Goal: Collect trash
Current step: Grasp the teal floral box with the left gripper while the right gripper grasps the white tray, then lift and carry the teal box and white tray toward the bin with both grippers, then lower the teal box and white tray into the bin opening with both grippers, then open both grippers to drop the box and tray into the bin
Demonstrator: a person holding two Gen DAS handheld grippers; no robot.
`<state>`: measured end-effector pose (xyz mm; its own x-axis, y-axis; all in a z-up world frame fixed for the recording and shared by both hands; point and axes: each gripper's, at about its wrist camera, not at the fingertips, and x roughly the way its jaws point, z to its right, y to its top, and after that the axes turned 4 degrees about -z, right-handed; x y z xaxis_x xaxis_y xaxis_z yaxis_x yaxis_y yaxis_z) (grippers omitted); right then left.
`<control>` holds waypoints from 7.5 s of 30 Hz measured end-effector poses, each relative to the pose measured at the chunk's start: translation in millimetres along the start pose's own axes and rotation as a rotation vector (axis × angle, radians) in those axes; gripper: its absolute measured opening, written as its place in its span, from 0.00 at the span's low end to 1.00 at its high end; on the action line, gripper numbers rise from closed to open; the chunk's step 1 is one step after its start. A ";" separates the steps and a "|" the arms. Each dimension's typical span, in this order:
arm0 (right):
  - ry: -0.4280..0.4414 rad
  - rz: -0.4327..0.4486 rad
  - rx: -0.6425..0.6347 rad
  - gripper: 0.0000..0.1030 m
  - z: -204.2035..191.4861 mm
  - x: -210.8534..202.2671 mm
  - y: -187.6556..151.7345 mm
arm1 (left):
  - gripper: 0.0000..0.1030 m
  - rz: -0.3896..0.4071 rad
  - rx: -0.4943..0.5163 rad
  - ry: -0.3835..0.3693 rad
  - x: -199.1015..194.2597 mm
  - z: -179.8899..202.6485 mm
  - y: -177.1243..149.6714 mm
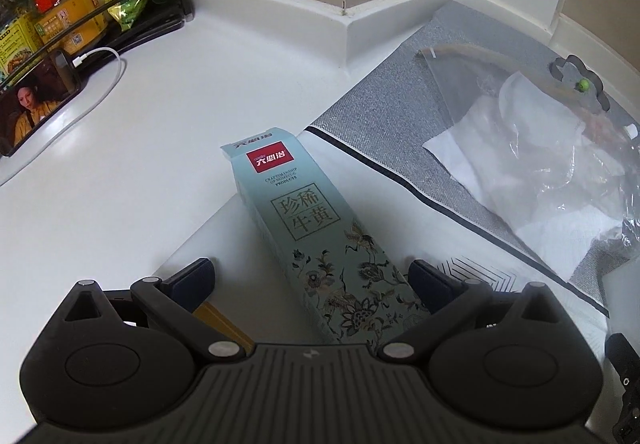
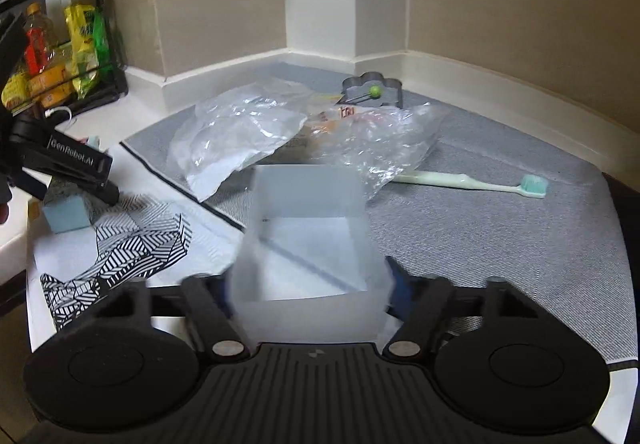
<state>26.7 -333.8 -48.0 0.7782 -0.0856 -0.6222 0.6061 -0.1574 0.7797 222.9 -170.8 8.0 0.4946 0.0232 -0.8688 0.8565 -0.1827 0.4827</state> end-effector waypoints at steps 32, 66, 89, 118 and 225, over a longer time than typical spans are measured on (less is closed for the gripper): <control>0.110 0.207 0.067 0.62 7.0 -23.3 -1.0 | 0.42 0.144 0.065 -0.127 -86.1 -12.1 -62.3; 0.106 0.317 -0.009 0.62 -33.8 -90.5 -32.3 | 0.42 0.170 -0.109 -0.140 -174.0 -155.3 -242.2; 0.243 -0.050 -0.196 0.62 -186.5 -173.5 -189.9 | 0.42 0.139 -0.036 -0.113 -146.4 -160.9 -349.3; 0.216 -0.075 -0.339 0.62 -219.4 -171.3 -199.8 | 0.42 0.124 -0.037 -0.128 -136.6 -162.6 -352.1; 0.111 -0.327 -0.367 0.86 -225.5 -63.5 -208.0 | 1.00 -0.190 0.146 -0.005 22.8 -120.9 -329.4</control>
<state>-111.7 -73.8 -154.7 0.5389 0.0187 -0.8421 0.8233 0.1995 0.5313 -30.1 8.7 -157.5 0.3251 0.0661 -0.9434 0.9036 -0.3161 0.2893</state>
